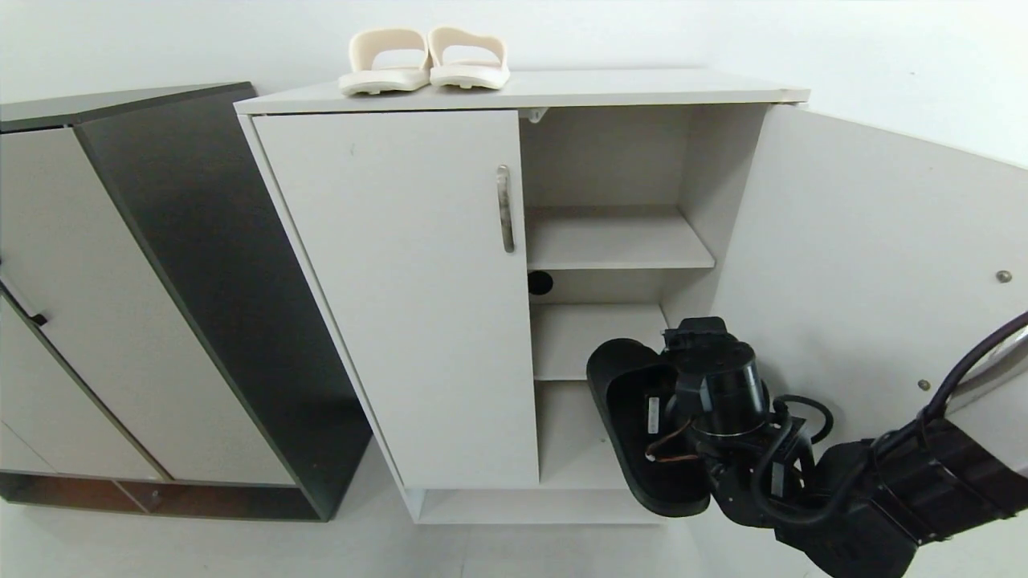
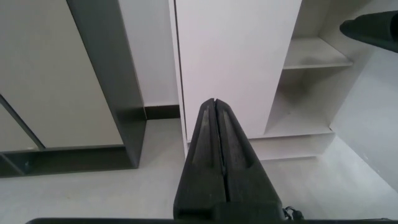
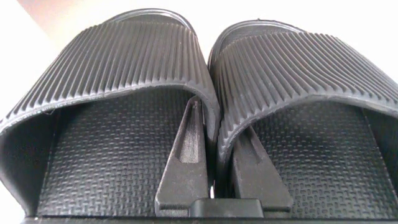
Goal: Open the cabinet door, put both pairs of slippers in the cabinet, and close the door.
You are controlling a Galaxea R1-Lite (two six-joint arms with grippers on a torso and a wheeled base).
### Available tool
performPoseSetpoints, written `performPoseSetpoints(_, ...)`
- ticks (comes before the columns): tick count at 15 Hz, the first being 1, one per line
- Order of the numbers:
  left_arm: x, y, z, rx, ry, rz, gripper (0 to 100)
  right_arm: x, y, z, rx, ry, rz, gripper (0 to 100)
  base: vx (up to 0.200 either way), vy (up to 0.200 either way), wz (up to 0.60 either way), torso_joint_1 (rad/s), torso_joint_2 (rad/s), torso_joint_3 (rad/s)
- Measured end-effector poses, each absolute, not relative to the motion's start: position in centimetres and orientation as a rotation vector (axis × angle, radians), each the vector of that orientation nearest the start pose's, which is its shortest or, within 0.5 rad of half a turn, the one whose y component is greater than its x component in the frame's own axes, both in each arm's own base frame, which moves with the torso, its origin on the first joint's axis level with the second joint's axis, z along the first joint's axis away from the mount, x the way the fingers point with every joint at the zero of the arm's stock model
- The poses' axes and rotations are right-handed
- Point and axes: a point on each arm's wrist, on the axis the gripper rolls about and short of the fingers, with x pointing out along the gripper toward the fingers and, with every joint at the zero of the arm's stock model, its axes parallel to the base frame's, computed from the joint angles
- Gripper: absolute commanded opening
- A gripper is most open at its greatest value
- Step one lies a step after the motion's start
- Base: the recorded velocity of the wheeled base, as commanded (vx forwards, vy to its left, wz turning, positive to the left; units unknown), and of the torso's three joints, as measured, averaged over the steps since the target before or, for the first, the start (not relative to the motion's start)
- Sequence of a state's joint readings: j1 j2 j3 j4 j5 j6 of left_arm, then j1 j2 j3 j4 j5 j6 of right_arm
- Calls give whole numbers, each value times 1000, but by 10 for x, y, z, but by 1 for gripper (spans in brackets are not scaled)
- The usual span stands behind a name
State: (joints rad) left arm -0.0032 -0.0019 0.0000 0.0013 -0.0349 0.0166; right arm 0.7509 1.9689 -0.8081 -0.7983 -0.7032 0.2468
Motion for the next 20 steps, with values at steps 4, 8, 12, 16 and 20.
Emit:
performPoseSetpoints(4, -23, -1, 75, 17, -1, -37, 0, 277, 219, 105, 14, 266, -25, 0, 0, 0, 0, 0, 0, 0)
performPoseSetpoints(8, -23, -1, 75, 17, -1, -38, 0, 286, 213, 99, 9, 276, -54, 0, 0, 0, 0, 0, 0, 0)
performPoseSetpoints(12, -23, -1, 75, 17, -1, -39, 0, 287, 216, 98, 18, 266, -43, 0, 0, 0, 0, 0, 0, 0)
performPoseSetpoints(16, -23, -1, 75, 18, 0, -38, 0, 286, 233, 90, 45, 255, 58, 0, 0, 0, 0, 0, 0, 0)
performPoseSetpoints(20, -23, -1, 75, 18, -1, -38, 0, 305, 254, 77, 78, 218, 99, 0, 0, 0, 0, 1, -1, -26)
